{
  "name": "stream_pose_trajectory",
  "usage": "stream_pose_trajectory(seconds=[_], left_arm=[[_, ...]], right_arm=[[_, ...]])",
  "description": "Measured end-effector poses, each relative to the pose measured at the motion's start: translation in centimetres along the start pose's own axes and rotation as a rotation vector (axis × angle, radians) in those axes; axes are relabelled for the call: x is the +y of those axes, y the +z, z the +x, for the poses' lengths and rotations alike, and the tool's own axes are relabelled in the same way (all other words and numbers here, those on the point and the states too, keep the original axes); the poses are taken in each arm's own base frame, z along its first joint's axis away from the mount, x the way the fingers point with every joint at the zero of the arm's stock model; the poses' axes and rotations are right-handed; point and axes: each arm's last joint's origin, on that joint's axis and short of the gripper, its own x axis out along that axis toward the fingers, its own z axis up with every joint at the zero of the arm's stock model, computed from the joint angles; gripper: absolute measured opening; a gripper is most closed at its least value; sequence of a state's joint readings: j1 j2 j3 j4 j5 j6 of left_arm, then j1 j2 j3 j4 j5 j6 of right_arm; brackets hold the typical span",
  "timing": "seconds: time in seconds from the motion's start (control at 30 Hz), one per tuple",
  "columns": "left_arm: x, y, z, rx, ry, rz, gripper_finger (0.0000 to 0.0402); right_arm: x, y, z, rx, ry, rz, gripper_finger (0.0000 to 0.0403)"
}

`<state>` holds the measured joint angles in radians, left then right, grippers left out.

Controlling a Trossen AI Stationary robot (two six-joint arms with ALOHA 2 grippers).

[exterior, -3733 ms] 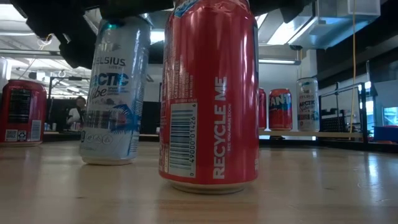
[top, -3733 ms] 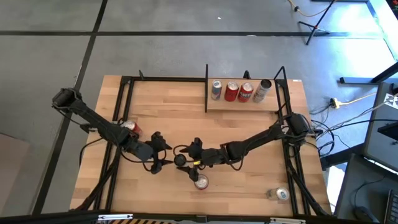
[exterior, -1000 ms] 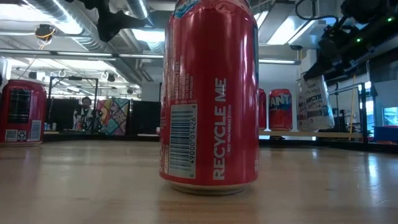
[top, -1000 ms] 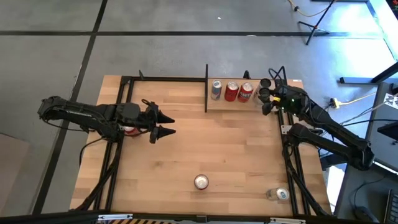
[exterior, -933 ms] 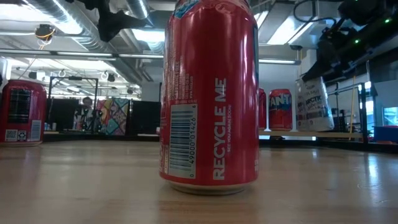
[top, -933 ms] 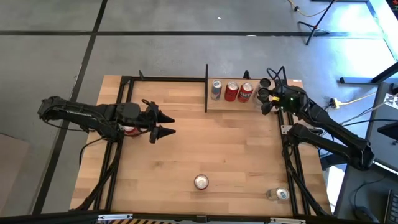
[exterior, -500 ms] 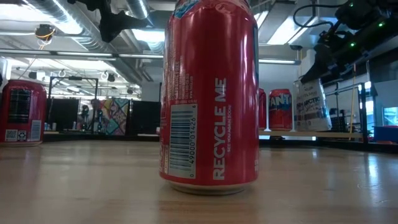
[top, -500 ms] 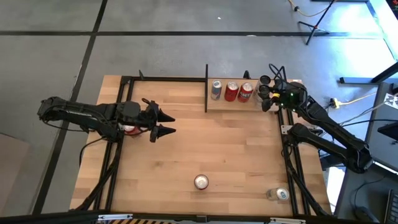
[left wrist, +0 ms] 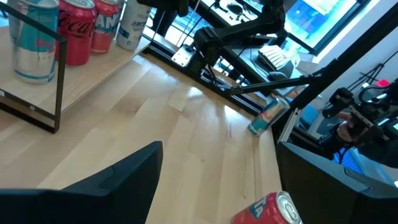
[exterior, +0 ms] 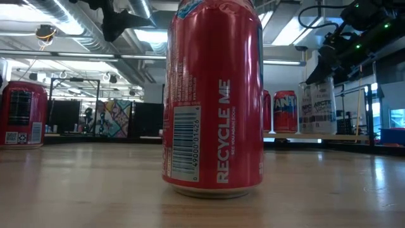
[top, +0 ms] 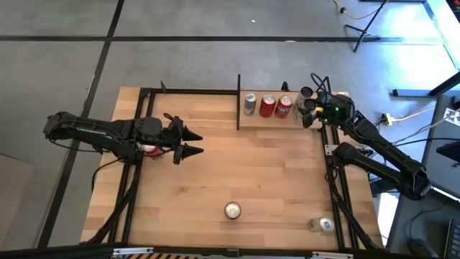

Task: Place canned beverage on shelf
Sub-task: Put the white-blue soda can on the shelf aligned with the other white-blue soda can, then put the blue soda can on the shelf aligned with the other blue soda can

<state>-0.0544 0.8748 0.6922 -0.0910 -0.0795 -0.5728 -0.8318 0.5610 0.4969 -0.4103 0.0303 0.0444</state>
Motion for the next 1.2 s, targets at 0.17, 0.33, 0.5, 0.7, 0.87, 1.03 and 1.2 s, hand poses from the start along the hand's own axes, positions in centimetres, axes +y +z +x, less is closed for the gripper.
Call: stream_pose_trajectory(seconds=[0.17,0.33,0.5,0.7,0.87,1.03,1.2], left_arm=[[0.0,0.0,0.0,-0.002,-0.001,-0.001,0.0311],[0.1,0.1,0.0,-0.021,0.026,-0.007,0.0311],[0.0,0.2,0.1,-0.035,0.018,-0.011,0.0311],[-0.3,0.1,1.1,-0.05,-0.005,-0.035,0.0311],[-1.2,-1.4,2.2,0.02,-0.007,-0.104,0.0311],[-2.5,-3.5,3.3,0.092,0.005,-0.153,0.0311],[-4.0,-5.5,3.5,0.166,-0.023,-0.156,0.0311]], right_arm=[[0.0,0.3,-0.2,0.002,0.001,0.0,0.0344],[0.1,2.1,-1.6,-0.03,0.003,0.001,0.0345],[0.5,4.6,-4.0,-0.049,0.129,0.056,0.0345],[2.6,5.7,-4.9,-0.025,0.536,0.146,0.0346],[5.5,5.5,-5.0,0.032,0.718,0.091,0.0346],[9.6,4.9,-4.5,0.112,0.82,0.006,0.0346],[14.7,3.8,-4.5,0.232,0.922,-0.021,0.0346]])
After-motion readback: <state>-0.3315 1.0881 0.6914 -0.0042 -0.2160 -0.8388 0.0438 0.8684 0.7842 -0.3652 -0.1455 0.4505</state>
